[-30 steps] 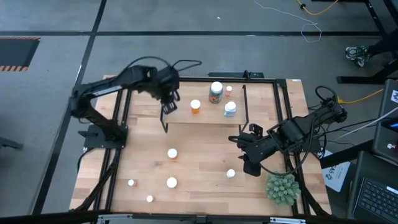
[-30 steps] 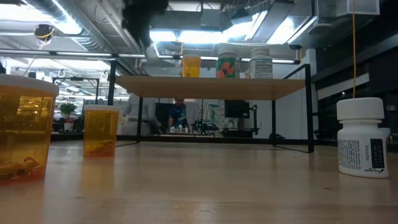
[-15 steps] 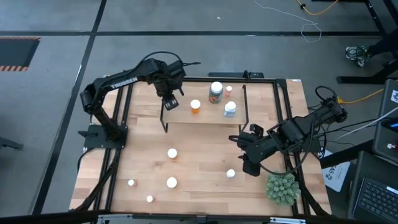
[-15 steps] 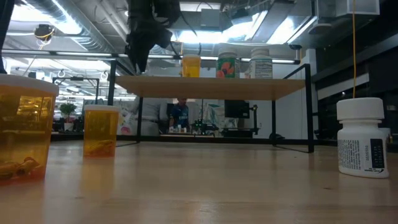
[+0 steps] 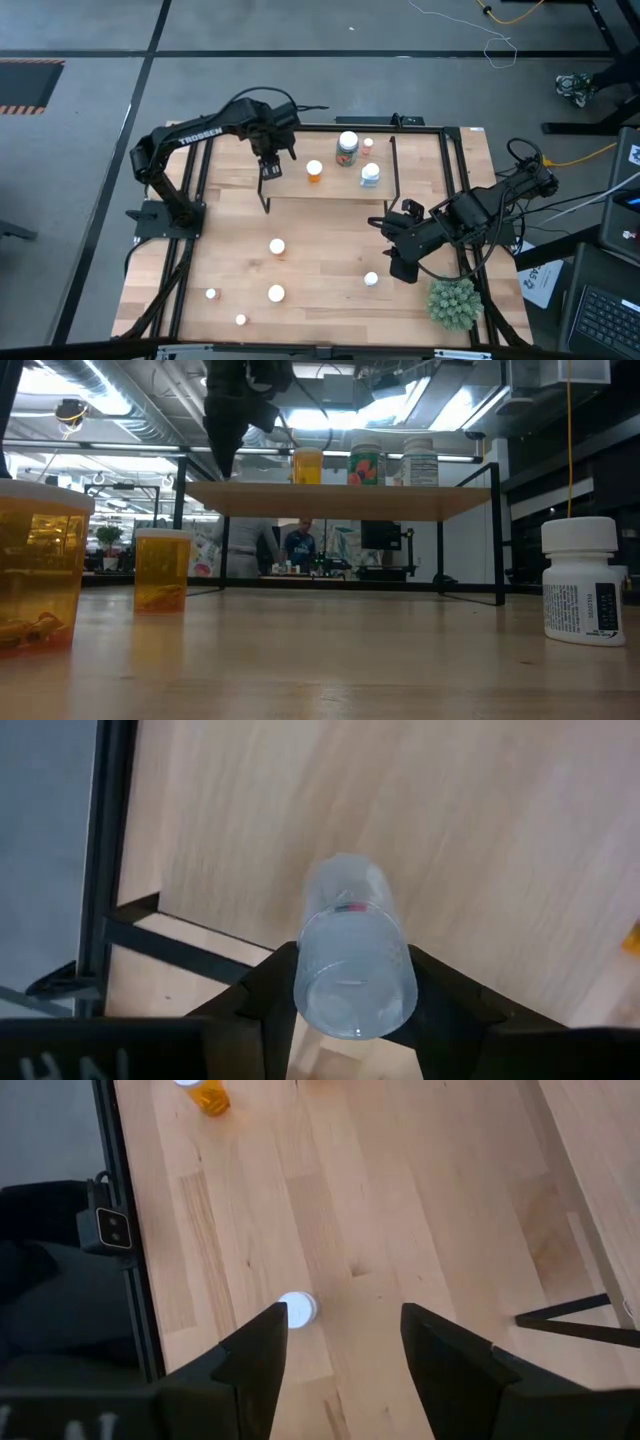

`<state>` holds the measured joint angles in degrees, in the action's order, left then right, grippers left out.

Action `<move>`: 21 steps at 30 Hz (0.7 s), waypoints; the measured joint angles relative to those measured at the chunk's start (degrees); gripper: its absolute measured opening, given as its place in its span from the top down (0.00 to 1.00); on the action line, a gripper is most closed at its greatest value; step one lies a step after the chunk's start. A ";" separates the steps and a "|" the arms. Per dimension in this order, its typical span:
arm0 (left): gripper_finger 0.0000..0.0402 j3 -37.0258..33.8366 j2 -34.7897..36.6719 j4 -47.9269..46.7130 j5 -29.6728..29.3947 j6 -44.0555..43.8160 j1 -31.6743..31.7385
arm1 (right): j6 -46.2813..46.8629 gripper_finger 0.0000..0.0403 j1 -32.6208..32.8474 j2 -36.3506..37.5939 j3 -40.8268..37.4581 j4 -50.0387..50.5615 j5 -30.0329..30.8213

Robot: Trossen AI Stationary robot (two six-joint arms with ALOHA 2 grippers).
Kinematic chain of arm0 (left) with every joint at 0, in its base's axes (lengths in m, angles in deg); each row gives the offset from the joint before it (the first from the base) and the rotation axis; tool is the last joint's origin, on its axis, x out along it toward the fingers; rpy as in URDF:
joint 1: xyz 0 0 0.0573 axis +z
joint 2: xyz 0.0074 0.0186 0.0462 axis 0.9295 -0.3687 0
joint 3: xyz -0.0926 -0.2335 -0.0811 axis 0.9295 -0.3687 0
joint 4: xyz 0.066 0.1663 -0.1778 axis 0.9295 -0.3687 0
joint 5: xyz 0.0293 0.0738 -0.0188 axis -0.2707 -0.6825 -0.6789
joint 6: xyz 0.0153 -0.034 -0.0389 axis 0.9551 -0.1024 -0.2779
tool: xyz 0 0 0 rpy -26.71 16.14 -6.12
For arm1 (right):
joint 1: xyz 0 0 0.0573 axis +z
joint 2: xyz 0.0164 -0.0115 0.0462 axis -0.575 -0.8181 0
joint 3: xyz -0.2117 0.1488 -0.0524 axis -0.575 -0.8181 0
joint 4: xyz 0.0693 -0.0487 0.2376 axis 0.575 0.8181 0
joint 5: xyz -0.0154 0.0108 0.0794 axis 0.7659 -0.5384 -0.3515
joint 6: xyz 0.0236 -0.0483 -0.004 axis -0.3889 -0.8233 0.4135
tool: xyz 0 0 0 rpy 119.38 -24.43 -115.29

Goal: Pick and place medicine bottles onto shelf by color
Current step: Put the transparent pill bottle on the shelf

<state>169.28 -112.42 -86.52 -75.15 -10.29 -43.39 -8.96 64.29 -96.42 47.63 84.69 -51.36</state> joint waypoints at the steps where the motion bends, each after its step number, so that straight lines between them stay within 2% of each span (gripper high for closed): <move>1: 0.63 0.00 0.00 0.06 -0.02 -0.11 -0.28 | -0.09 0.51 -0.02 0.00 0.00 0.02 0.01; 10: 0.60 0.00 0.00 0.68 -2.55 -3.40 -0.37 | -1.47 0.51 -0.01 0.00 0.00 0.04 0.02; 21: 0.48 0.00 0.00 1.25 -3.15 -4.40 -0.40 | -1.59 0.51 -0.01 0.00 0.00 0.48 0.02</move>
<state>169.28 -112.42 -85.27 -78.31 -14.70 -43.79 -10.55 64.29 -96.42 47.63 85.17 -51.34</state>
